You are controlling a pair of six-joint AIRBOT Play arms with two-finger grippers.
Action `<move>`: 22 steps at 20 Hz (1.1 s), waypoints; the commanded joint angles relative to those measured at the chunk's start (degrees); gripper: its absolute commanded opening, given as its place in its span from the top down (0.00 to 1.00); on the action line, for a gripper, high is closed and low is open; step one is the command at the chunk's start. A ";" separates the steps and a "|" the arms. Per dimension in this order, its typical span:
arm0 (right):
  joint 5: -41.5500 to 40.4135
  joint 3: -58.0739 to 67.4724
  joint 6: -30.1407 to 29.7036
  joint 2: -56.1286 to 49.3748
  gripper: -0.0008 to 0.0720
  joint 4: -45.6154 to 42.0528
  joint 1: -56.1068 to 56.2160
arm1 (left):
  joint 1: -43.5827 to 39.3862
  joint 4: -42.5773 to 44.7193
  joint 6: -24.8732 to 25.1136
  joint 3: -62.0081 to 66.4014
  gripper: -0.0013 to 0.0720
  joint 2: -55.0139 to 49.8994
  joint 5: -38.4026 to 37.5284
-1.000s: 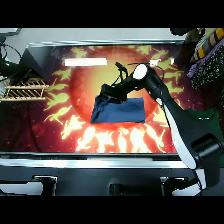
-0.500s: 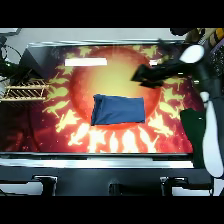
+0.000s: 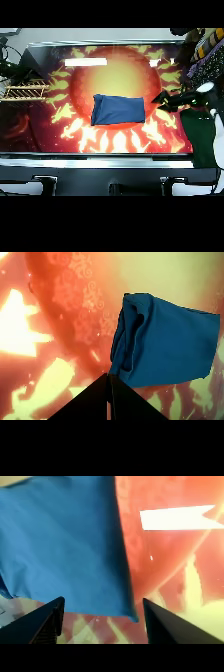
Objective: Fold the clothes and pants, and hang the long-sleeved shirts on hangers.
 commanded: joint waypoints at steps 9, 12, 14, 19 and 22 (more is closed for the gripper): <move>-13.03 -6.64 -10.03 -7.82 0.26 12.76 6.56 | 0.02 0.00 0.11 -0.02 0.96 -1.70 0.31; -15.34 -6.62 -9.86 -7.80 0.57 12.46 9.07 | 0.02 0.00 0.11 -0.02 0.96 -1.97 0.66; -14.38 -6.36 -11.50 -7.19 0.95 14.14 9.27 | 0.02 0.00 0.11 0.00 0.96 -1.95 0.61; -12.15 -0.50 -2.86 1.53 0.95 14.78 6.25 | 0.02 -0.02 0.11 0.00 0.96 -1.90 0.46; -10.47 5.25 3.21 6.67 0.95 12.63 1.33 | 0.02 -0.04 0.11 0.00 0.96 -1.90 0.22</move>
